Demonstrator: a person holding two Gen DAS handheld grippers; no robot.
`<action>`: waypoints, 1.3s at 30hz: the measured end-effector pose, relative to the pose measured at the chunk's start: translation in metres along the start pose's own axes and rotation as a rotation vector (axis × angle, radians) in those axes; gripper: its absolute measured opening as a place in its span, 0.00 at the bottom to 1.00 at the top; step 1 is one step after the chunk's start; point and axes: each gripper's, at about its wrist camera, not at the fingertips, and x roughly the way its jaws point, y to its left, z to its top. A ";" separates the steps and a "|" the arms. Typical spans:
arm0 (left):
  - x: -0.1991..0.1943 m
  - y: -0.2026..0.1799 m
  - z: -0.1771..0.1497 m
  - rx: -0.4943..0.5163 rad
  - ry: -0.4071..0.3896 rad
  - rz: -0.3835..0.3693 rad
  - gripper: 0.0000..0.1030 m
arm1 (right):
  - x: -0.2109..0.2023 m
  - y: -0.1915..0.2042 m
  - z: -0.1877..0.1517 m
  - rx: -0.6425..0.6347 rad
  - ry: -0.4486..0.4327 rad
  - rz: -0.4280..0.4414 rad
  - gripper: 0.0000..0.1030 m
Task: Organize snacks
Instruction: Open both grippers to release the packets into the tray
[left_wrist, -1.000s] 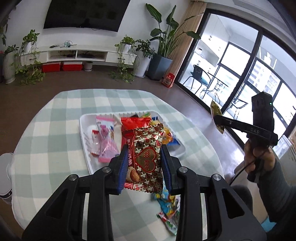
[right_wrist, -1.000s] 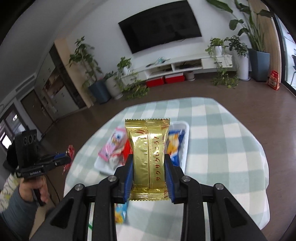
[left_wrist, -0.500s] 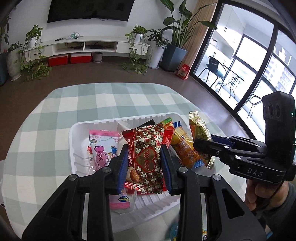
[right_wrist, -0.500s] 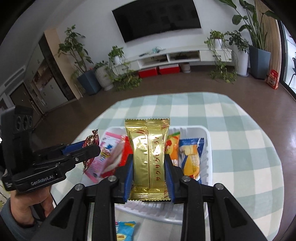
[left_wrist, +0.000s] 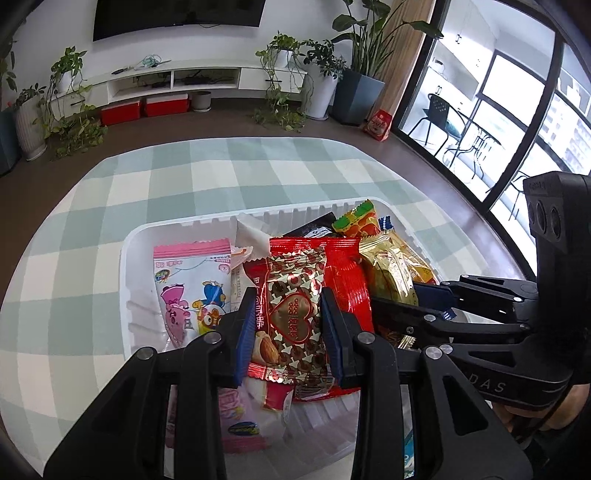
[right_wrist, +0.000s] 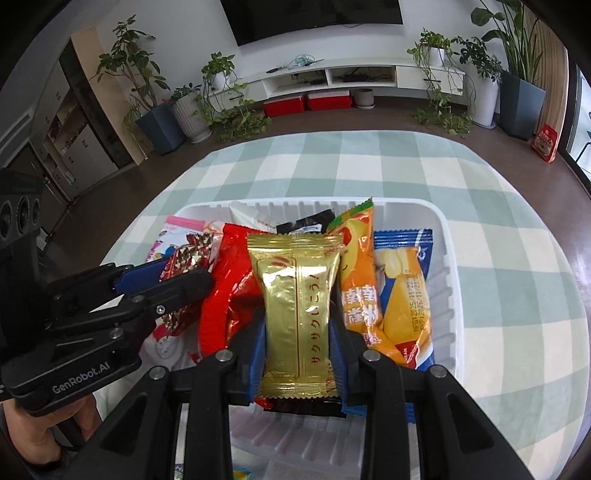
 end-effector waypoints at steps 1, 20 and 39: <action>0.002 0.001 0.000 -0.006 0.005 0.002 0.30 | 0.001 -0.001 -0.001 0.004 0.004 0.002 0.32; 0.019 0.013 -0.009 -0.023 0.017 0.025 0.32 | 0.018 -0.006 -0.005 0.020 0.020 -0.001 0.33; -0.021 0.004 -0.010 -0.030 -0.065 0.059 0.74 | -0.013 0.011 -0.003 -0.050 -0.037 -0.064 0.54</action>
